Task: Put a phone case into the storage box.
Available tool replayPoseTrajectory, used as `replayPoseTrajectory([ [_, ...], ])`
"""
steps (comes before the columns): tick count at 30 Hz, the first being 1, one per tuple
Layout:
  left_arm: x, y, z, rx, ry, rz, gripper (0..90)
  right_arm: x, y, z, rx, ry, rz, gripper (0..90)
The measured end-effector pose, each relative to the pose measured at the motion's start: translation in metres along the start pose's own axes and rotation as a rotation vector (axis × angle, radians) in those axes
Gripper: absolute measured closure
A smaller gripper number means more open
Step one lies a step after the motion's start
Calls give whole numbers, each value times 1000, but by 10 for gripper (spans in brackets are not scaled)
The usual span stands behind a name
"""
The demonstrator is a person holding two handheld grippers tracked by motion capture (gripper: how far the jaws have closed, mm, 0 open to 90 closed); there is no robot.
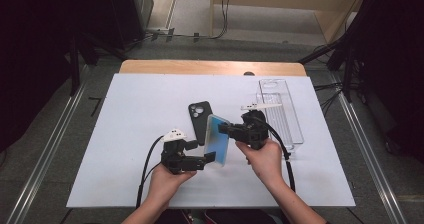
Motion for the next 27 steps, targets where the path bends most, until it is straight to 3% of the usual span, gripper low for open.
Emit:
replayPoseTrajectory([
  [6, 6, 7, -9, 38, -47, -7, 147, -1, -2, -3, -2, 18, -30, 771],
  [10, 11, 12, -15, 52, -68, 10, 176, 0, -2, -6, -11, 40, -48, 770],
  [12, 14, 13, -17, 65, -66, 27, 176, 0, -2, -7, -10, 47, -68, 771],
  [17, 19, 19, -21, 82, -115, 46, 178, -1, -5, -10, -5, 67, -94, 770],
  [22, 23, 22, -25, 106, -153, 74, 178, -4, -7, -13, -9, 83, -160, 770],
  [27, 22, 27, -27, 115, -192, 123, 178, -6, -6, -13, -16, 126, -150, 770],
])
Point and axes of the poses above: each handheld gripper's, and its own axes: z roughly forward along the jaws, y roughly out of its top, x roughly to its left, the point moved 6 cm from there along z, roughly forward along the jaws, and after that the axes turned 3 degrees about -z, right-handed, at the moved point
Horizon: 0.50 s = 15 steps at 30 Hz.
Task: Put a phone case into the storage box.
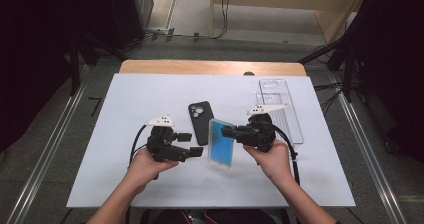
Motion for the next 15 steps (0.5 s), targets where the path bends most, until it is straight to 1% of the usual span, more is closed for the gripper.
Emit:
replayPoseTrajectory([
  [2, 0, 2, -1, 12, -9, 21, 178, -2, 0, 0, 3, 2, -12, 770],
  [4, 0, 3, -2, 21, -20, 32, 178, -2, -1, 1, 5, 10, -17, 770],
  [7, 1, 4, -3, 24, -27, 55, 177, -2, -2, 2, 12, 20, -23, 770],
  [9, 1, 5, -4, 25, -37, 65, 178, -1, -2, 3, 11, 31, -40, 770],
  [11, 1, 6, -4, 17, -50, 74, 186, 1, -2, 4, 11, 39, -76, 770],
  [13, -1, 7, -4, 17, -58, 85, 197, 1, -3, 4, 14, 50, -88, 770],
  [15, -3, 8, -4, 17, -69, 106, 197, 2, -3, 5, 17, 63, -99, 770],
])
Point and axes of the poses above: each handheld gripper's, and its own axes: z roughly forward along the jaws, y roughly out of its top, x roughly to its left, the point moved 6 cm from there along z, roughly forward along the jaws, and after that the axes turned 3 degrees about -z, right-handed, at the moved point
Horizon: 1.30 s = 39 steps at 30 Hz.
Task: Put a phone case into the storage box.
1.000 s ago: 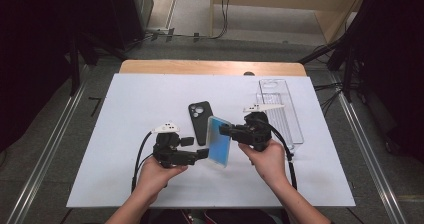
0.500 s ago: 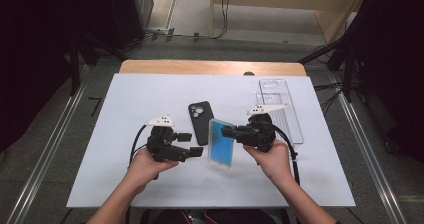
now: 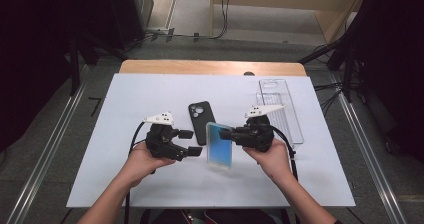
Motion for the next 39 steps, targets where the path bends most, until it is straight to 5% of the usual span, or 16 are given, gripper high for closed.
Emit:
replayPoseTrajectory([
  [7, -4, 3, 2, 3, -18, 48, 207, 3, -2, 3, 13, 47, -43, 770],
  [22, -2, 7, 4, 2, -64, 83, 278, 14, -3, 7, 38, 141, -138, 770],
  [39, -5, 10, 4, 26, -108, 93, 575, 20, -5, 8, 78, 216, -173, 770],
])
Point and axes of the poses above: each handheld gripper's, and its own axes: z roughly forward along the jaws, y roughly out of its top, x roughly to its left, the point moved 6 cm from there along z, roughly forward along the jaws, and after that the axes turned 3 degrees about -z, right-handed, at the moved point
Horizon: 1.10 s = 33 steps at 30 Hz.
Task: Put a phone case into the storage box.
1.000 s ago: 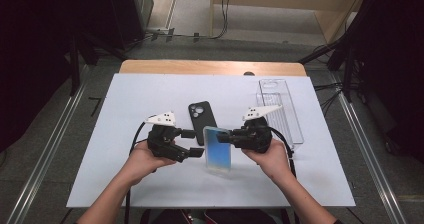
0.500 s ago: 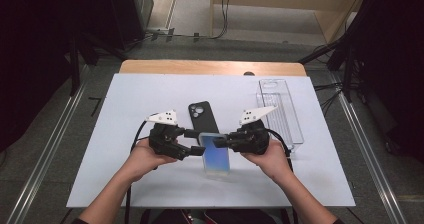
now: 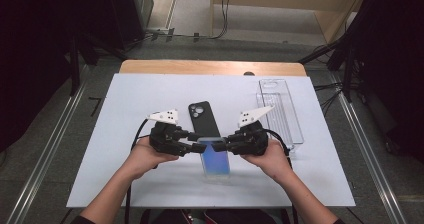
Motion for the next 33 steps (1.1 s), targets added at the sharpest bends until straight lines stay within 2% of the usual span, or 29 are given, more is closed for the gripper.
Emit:
replayPoseTrajectory([
  [2, -1, 0, -1, 2, -6, 15, 621, 0, 0, 0, 1, 10, -3, 770],
  [6, -2, 1, -2, 0, -26, 11, 706, 2, 0, 1, 2, 34, -2, 770],
  [10, -5, 3, -2, 4, -31, 28, 798, 2, 0, 1, 0, 45, 7, 769],
  [15, -8, 6, -3, 14, -36, 3, 808, 0, 0, 0, -6, 54, 17, 769],
  [19, -10, 8, -5, 4, -32, 7, 809, 0, 0, -1, -7, 54, 20, 763],
  [22, -11, 9, -8, -1, -35, 7, 812, 1, 0, -2, -13, 59, 24, 680],
  [24, -11, 9, -10, -5, -33, -1, 812, 3, 2, -4, -21, 55, 19, 677],
  [26, -11, 9, -11, -2, -27, -9, 812, 2, 3, -5, -33, 21, 20, 573],
  [29, -9, 9, -13, -7, -11, -25, 812, 2, 4, -8, -47, 3, 14, 468],
  [32, -8, 10, -15, -11, -2, -42, 812, 2, 3, -10, -46, -36, 22, 403],
  [33, -7, 10, -16, -16, 6, -44, 812, 1, 3, -11, -51, -66, 19, 400],
])
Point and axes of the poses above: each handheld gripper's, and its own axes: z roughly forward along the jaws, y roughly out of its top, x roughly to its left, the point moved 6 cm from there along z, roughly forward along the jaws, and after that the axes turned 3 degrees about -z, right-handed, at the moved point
